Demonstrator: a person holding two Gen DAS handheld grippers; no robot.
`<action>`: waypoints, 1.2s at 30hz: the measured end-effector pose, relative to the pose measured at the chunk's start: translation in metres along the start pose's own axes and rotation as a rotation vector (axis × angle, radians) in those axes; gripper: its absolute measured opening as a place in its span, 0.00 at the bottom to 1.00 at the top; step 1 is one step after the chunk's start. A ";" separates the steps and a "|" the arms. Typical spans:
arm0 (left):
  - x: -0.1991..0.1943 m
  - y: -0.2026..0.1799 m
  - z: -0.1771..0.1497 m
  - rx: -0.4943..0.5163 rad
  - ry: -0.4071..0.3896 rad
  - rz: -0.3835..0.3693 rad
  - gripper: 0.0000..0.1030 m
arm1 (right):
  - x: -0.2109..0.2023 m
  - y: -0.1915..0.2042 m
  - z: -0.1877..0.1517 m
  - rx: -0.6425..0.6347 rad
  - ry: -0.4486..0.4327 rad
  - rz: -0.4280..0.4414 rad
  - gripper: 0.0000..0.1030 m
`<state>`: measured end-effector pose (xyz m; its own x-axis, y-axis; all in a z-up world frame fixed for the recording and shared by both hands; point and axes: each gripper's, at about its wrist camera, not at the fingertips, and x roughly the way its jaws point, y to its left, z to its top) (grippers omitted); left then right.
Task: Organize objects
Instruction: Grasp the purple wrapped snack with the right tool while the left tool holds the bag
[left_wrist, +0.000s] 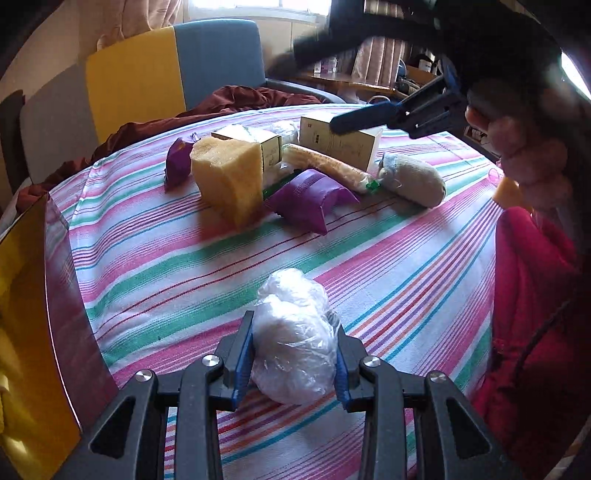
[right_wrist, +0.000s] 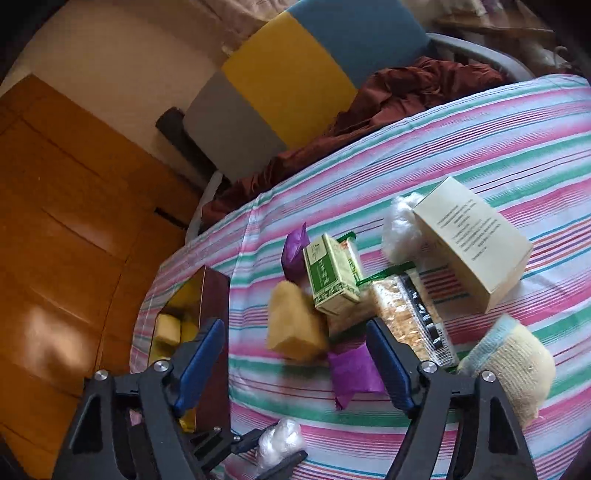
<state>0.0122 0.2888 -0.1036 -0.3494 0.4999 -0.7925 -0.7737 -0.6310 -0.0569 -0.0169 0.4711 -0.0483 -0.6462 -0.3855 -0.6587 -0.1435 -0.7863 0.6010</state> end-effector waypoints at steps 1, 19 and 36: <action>-0.001 0.001 -0.001 0.000 -0.005 -0.006 0.35 | 0.005 0.002 -0.002 -0.019 0.022 -0.032 0.60; -0.006 0.010 -0.012 -0.048 -0.048 -0.086 0.34 | 0.051 0.013 -0.019 -0.219 0.182 -0.352 0.66; -0.006 0.016 -0.017 -0.057 -0.065 -0.106 0.35 | 0.069 0.006 -0.027 -0.302 0.280 -0.414 0.58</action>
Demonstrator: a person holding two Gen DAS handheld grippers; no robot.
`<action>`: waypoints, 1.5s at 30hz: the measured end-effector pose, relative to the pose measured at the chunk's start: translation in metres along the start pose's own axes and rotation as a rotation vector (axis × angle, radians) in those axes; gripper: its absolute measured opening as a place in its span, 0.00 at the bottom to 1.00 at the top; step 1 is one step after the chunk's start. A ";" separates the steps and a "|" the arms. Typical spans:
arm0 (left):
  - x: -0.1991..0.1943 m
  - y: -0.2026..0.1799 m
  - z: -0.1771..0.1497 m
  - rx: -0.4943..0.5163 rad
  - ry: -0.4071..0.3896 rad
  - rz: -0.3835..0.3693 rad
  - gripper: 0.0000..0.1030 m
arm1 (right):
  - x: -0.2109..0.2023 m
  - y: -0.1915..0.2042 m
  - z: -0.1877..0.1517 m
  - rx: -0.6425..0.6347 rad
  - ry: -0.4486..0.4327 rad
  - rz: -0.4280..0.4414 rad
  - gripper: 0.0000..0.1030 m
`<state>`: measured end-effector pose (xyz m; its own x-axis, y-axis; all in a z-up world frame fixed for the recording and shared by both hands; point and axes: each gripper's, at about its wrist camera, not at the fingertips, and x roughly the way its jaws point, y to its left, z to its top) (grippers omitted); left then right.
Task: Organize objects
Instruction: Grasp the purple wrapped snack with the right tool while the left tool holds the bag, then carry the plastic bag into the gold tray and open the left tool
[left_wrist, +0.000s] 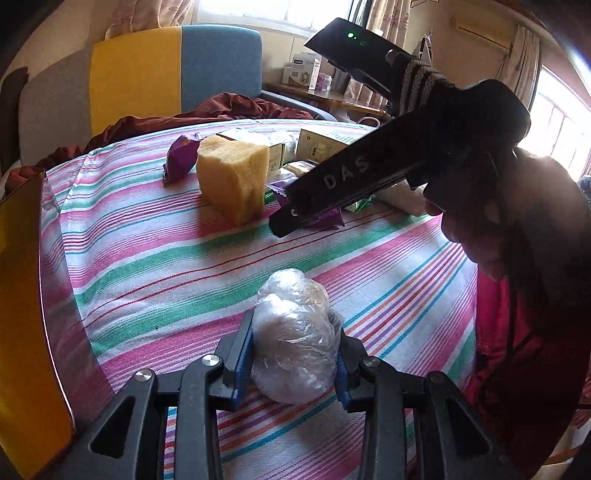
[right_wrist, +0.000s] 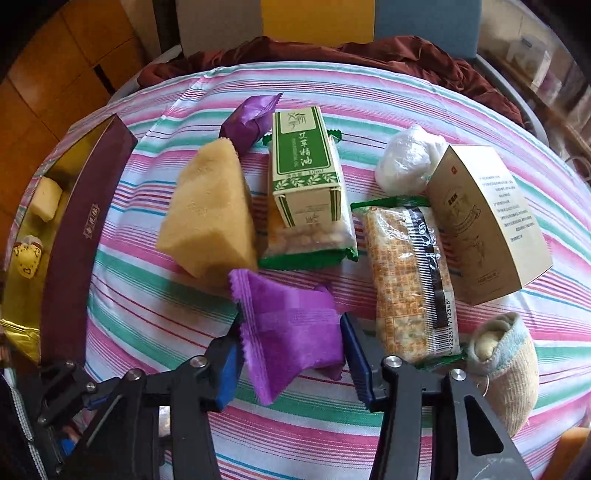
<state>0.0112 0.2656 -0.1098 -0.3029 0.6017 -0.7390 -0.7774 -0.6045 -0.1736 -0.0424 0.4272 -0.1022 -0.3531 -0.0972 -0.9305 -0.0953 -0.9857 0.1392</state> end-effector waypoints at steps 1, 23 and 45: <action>-0.001 0.000 0.000 -0.002 -0.001 -0.001 0.35 | 0.000 -0.002 0.000 0.009 0.004 0.020 0.72; -0.006 -0.007 0.000 0.012 0.002 0.020 0.34 | -0.005 0.001 -0.003 -0.018 -0.004 -0.045 0.41; -0.158 0.081 0.006 -0.222 -0.135 0.260 0.34 | -0.006 0.009 -0.005 -0.066 -0.022 -0.088 0.41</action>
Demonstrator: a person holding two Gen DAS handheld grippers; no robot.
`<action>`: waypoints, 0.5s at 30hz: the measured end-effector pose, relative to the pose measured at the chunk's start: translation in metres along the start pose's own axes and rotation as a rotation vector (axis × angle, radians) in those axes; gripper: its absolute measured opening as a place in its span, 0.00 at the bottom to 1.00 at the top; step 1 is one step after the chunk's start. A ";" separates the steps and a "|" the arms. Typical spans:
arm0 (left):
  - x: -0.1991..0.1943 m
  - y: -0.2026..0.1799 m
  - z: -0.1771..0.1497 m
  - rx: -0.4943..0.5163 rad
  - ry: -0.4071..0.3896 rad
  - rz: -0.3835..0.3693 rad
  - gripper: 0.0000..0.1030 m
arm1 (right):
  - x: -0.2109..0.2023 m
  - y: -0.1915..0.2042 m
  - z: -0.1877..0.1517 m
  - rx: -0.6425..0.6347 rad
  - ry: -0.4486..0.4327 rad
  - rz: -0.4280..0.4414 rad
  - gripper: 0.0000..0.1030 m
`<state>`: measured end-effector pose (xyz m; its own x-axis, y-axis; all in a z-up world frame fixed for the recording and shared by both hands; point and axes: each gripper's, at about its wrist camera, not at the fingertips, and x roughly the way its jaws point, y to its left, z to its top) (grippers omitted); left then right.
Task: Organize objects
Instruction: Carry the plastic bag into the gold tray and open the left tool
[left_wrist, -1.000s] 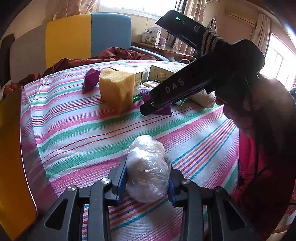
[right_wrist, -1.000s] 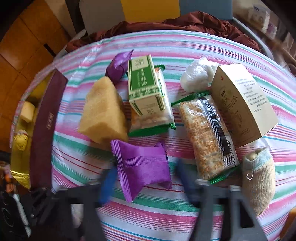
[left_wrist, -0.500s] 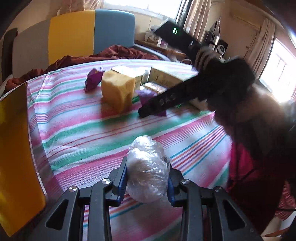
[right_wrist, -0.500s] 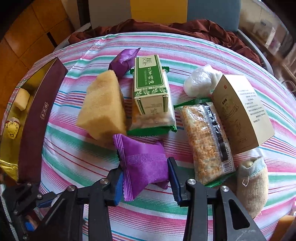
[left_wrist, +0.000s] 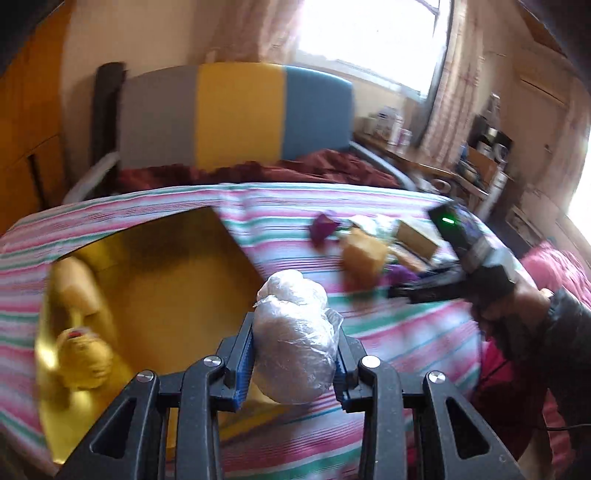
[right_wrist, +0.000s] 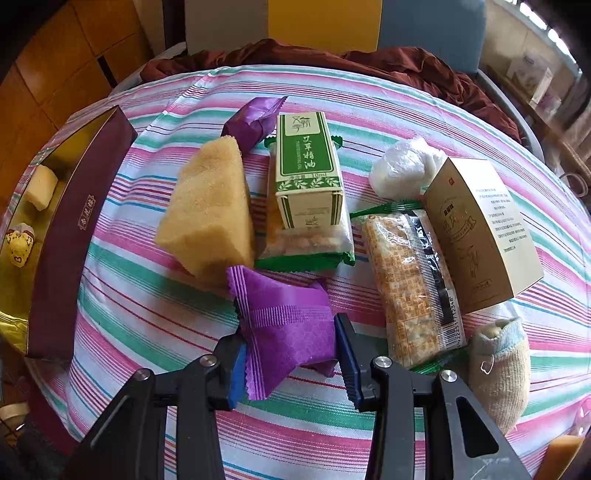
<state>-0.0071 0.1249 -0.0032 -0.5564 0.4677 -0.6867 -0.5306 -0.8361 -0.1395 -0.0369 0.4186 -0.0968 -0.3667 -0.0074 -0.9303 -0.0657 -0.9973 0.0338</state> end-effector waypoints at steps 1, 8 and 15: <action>-0.006 0.019 -0.001 -0.028 -0.002 0.042 0.34 | 0.000 0.001 0.000 -0.003 0.000 -0.003 0.41; -0.012 0.108 -0.024 -0.142 0.067 0.233 0.34 | -0.001 0.002 -0.002 -0.016 -0.001 -0.017 0.41; 0.005 0.142 -0.044 -0.193 0.142 0.284 0.34 | 0.000 0.007 -0.001 -0.027 -0.002 -0.032 0.41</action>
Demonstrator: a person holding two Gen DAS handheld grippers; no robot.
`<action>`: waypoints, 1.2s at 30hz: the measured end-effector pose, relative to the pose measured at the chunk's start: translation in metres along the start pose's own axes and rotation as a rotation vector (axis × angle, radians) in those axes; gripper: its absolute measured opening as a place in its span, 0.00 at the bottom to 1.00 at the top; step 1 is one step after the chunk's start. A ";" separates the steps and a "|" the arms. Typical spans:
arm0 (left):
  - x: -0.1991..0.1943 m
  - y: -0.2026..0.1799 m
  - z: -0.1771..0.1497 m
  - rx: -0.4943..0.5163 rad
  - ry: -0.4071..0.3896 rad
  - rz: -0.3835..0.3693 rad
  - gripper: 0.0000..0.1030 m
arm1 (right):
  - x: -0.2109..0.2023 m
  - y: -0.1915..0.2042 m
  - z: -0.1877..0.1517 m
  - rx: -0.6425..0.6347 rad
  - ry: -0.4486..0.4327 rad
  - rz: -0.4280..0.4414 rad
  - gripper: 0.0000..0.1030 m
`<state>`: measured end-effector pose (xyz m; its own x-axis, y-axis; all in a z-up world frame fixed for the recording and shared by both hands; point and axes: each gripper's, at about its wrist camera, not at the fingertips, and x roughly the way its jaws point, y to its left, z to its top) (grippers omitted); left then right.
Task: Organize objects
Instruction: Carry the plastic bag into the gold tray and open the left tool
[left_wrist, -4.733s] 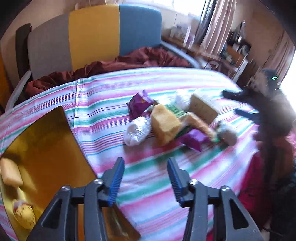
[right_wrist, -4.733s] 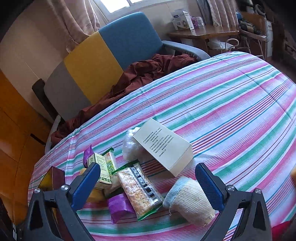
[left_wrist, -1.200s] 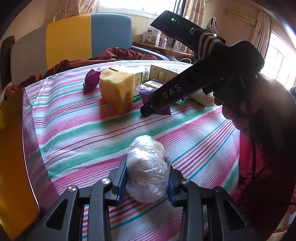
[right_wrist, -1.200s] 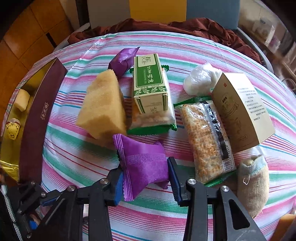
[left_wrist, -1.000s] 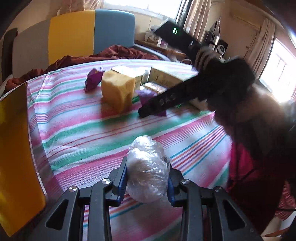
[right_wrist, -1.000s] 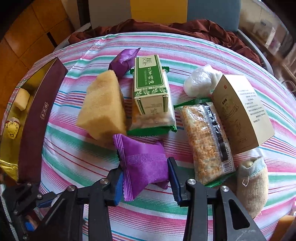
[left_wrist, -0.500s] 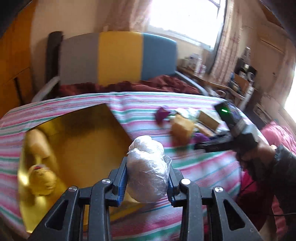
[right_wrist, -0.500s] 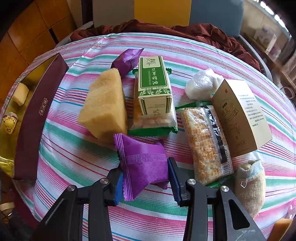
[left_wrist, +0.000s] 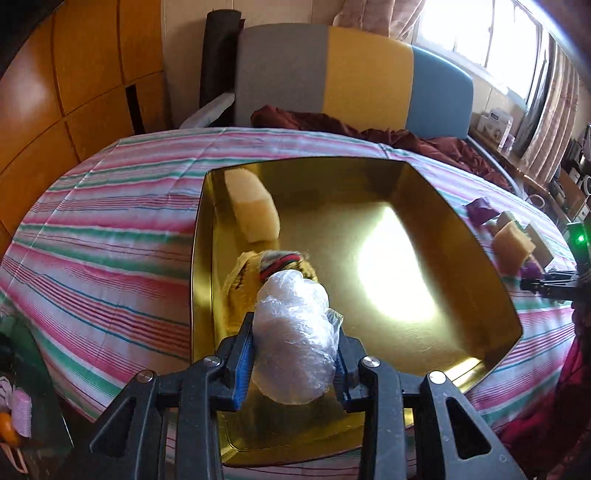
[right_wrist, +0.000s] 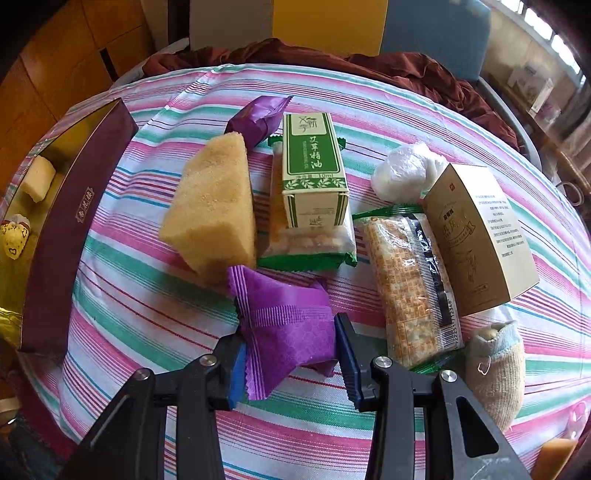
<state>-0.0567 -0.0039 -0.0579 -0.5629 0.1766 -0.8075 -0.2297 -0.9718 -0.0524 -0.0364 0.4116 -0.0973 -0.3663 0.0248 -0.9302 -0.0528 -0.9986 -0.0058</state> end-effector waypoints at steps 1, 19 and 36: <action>0.002 0.002 -0.001 -0.001 0.007 0.002 0.34 | 0.000 0.000 0.000 0.000 0.000 0.000 0.41; -0.002 0.008 -0.020 -0.011 0.022 0.049 0.40 | 0.000 0.000 0.000 -0.005 0.000 -0.006 0.41; -0.029 0.006 -0.009 -0.040 -0.091 0.051 0.40 | -0.045 0.049 -0.024 -0.050 -0.081 0.056 0.37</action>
<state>-0.0340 -0.0160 -0.0399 -0.6434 0.1384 -0.7529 -0.1682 -0.9851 -0.0373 -0.0004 0.3605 -0.0647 -0.4415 -0.0296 -0.8968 0.0158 -0.9996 0.0252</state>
